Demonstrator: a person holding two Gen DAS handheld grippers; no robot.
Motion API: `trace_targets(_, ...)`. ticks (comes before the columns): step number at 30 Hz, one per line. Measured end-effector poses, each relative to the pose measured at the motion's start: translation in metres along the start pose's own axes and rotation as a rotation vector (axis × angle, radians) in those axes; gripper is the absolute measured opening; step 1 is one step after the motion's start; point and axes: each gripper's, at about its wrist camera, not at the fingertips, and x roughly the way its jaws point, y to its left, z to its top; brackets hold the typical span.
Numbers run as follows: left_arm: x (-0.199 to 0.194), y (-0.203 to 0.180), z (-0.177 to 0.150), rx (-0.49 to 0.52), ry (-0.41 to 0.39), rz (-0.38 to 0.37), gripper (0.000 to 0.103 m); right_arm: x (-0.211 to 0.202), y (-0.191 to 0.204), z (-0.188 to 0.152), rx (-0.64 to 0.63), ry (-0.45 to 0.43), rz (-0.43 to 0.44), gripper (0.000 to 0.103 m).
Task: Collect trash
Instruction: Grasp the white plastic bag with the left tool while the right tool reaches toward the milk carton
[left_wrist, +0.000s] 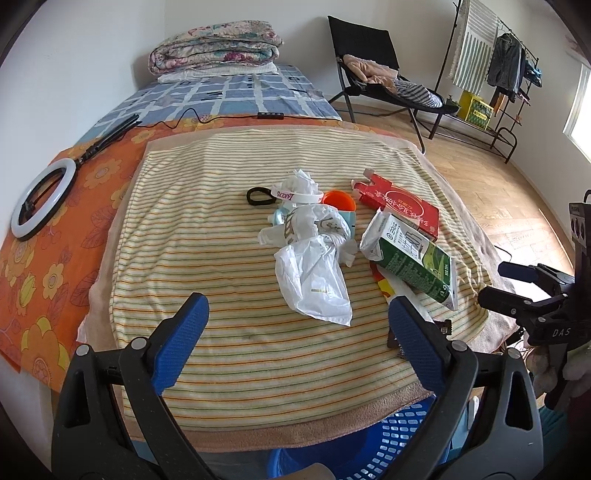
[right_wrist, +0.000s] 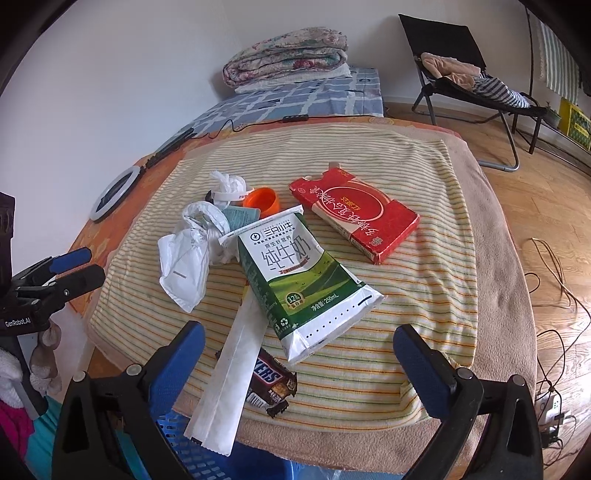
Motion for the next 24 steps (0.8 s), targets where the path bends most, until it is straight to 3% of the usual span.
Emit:
trace_targets(7,0.047,0.001,0.021,-0.009,0.090,-0.054,0.080,0.039,-0.002,0.026,-0.061,0.045,-0.007,0.103)
trace_targets(15,0.094,0.010,0.033,-0.066,0.170,-0.084,0.080,0.075,0.009,0.038,-0.156,0.081,-0.038,0.103)
trace_targets(20,0.108,0.011,0.029,-0.072,0.209,-0.101,0.079,0.088,0.005,0.043,-0.149,0.100,-0.038,0.103)
trace_targets(24,0.115,0.009,0.022,-0.072,0.245,-0.125,0.062,0.097,0.001,0.043,-0.121,0.124,-0.008,0.103)
